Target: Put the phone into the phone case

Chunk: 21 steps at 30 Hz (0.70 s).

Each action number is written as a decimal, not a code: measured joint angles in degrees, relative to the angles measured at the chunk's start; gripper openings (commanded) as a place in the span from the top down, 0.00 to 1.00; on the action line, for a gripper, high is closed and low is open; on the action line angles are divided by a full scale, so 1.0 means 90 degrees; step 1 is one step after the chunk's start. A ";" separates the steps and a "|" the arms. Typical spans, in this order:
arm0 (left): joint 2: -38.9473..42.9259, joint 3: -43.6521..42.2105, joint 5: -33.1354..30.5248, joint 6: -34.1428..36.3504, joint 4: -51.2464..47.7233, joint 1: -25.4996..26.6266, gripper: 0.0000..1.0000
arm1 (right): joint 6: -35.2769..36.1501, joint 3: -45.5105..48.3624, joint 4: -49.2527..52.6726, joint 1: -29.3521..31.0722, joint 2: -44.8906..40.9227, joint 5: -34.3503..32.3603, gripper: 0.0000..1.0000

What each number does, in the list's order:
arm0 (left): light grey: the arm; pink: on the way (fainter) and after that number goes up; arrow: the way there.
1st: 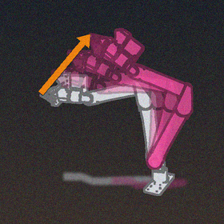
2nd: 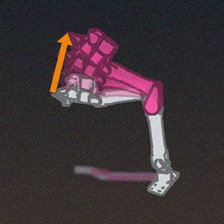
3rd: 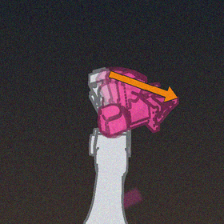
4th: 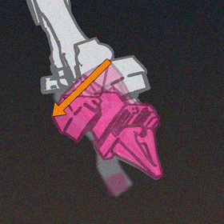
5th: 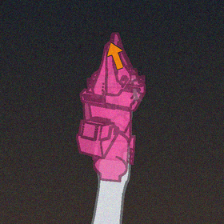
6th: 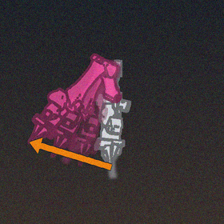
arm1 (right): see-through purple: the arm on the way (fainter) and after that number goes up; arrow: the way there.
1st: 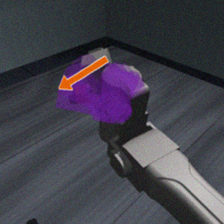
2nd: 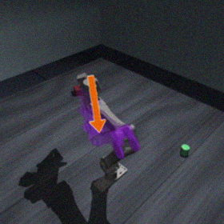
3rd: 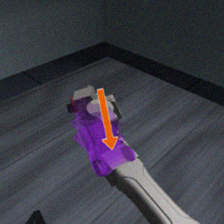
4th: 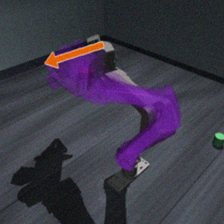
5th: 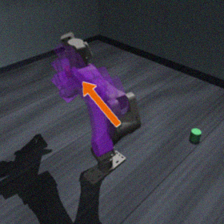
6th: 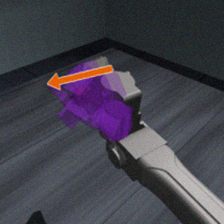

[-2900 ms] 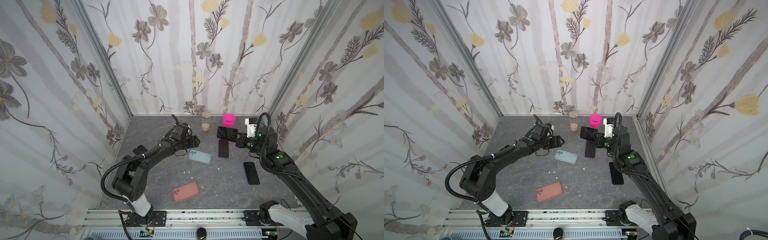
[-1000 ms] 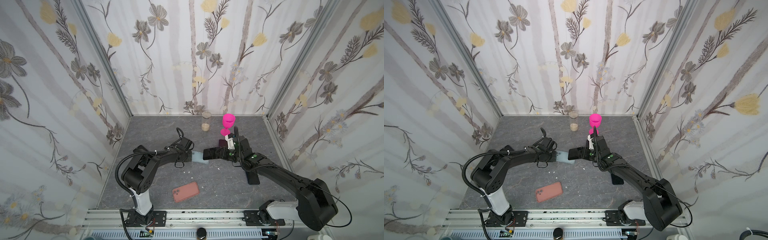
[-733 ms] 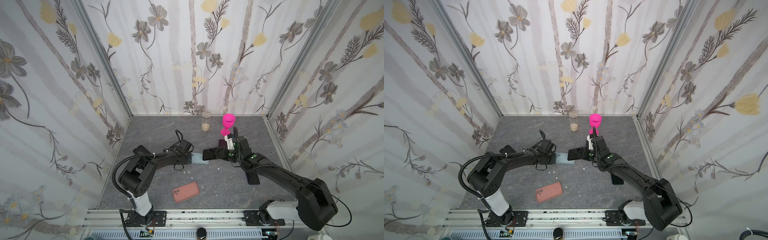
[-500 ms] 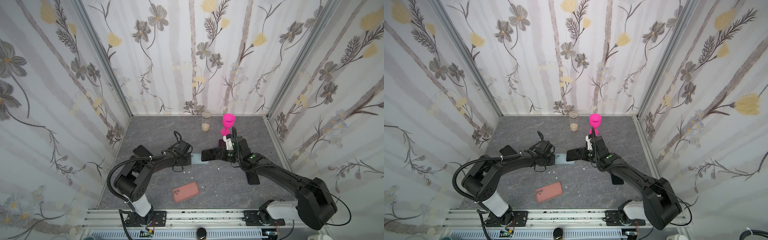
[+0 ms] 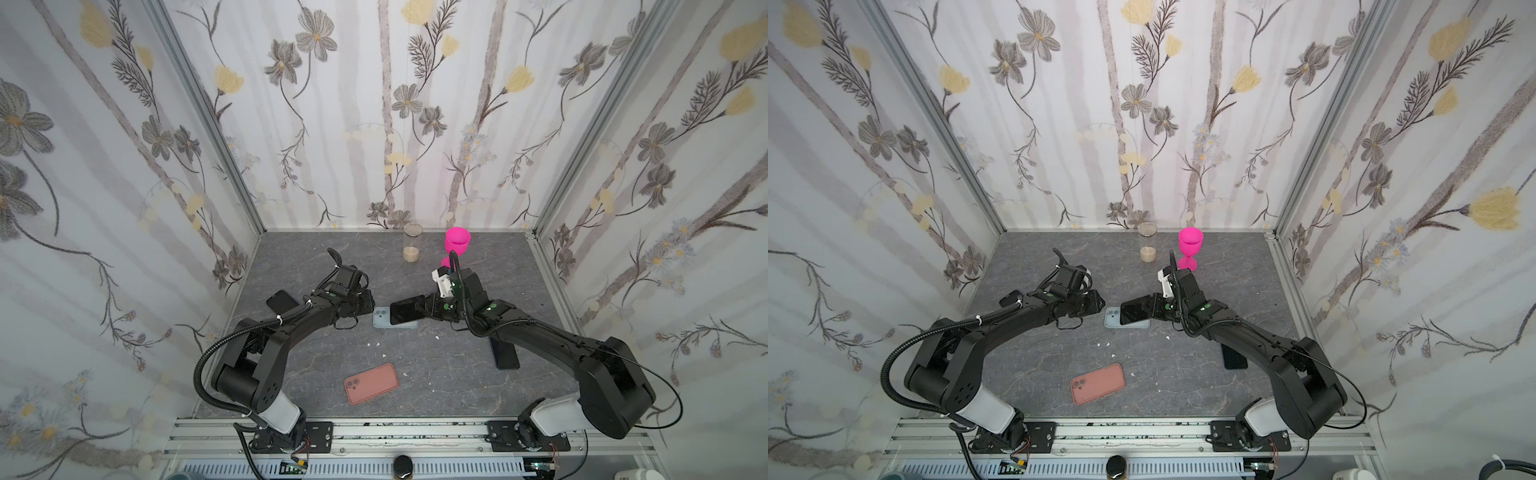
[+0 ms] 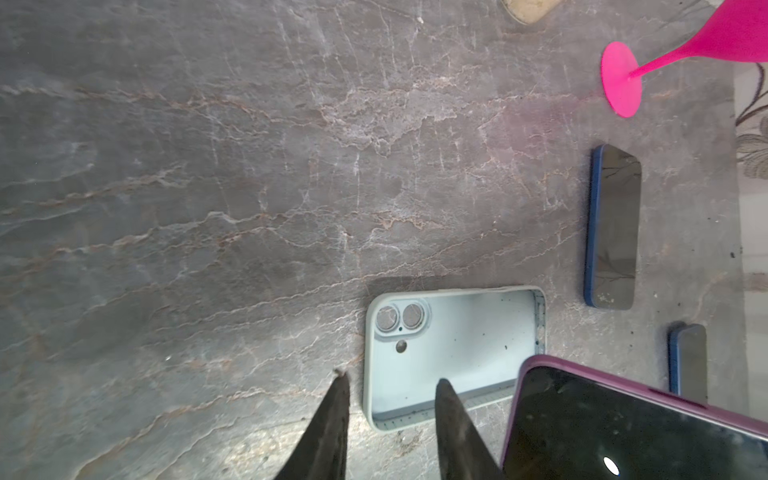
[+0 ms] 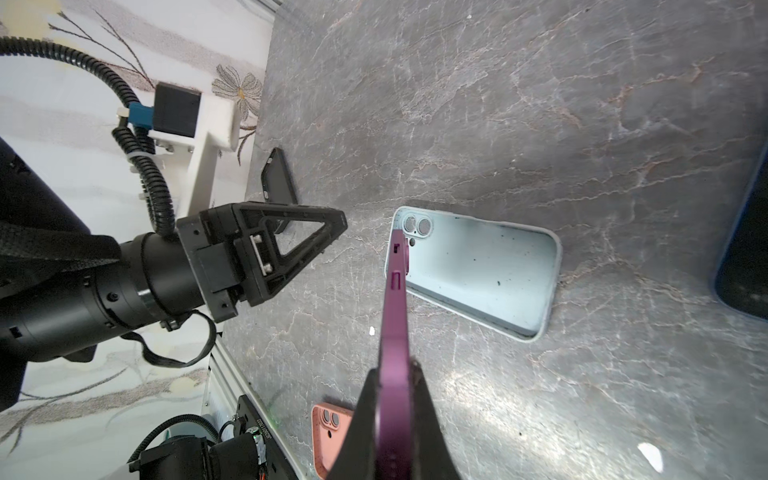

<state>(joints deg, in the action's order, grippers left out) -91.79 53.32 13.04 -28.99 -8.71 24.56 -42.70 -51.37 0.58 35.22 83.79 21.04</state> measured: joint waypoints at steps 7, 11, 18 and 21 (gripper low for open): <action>-0.0396 -0.0194 0.0517 -0.0117 0.0384 -0.0155 0.71 | -0.0202 -0.0189 -0.0233 0.0044 0.0500 0.0172 1.00; -0.0554 -0.0250 0.0772 -0.0168 0.0476 -0.0158 0.72 | -0.0296 -0.0204 -0.0340 0.0044 0.0673 0.0250 1.00; -0.0789 -0.0248 0.0950 -0.0274 0.0607 -0.0165 0.77 | -0.0444 -0.0211 -0.0690 0.0044 0.0920 0.0389 1.00; -0.0833 -0.0245 0.0964 -0.0274 0.0607 -0.0180 0.81 | -0.0537 -0.0211 -0.0748 0.0049 0.1071 0.0427 1.00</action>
<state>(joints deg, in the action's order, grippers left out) -99.29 51.11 21.71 -31.46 -3.25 22.94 -47.53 -53.28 -6.15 35.66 93.43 24.88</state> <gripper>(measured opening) 0.205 0.084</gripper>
